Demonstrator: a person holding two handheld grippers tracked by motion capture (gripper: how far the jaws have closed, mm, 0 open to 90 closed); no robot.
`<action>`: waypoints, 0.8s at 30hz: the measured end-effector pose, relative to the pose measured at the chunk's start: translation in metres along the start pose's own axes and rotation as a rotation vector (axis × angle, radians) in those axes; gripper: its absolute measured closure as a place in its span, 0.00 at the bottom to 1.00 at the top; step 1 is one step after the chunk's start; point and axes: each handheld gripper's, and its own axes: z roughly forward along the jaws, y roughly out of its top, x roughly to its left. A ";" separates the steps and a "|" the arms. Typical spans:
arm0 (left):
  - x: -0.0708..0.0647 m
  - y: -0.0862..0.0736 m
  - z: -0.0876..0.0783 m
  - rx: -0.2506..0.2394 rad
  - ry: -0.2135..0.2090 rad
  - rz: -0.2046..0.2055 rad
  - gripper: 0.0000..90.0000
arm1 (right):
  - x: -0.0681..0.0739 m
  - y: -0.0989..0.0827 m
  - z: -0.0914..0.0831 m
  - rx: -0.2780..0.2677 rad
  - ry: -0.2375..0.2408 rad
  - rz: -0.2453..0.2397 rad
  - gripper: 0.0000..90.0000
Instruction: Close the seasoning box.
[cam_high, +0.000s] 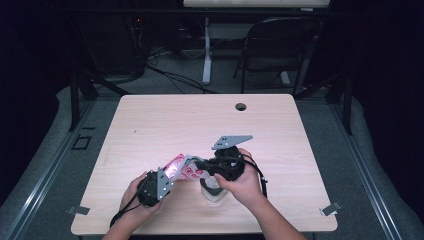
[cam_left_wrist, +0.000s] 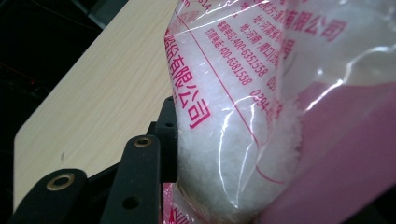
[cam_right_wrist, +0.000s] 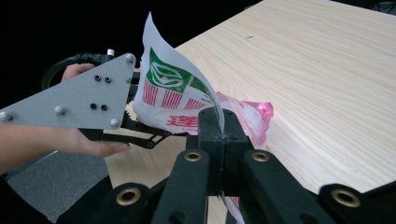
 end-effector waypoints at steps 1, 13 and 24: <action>0.001 0.002 0.000 0.008 -0.005 0.007 0.70 | -0.001 0.000 0.000 -0.005 -0.005 0.004 1.00; 0.012 0.027 -0.003 0.034 0.012 0.161 0.70 | -0.010 -0.005 -0.016 -0.040 -0.022 0.033 1.00; 0.015 0.043 -0.003 0.052 0.012 0.270 0.70 | -0.015 -0.010 -0.026 -0.054 -0.046 0.052 1.00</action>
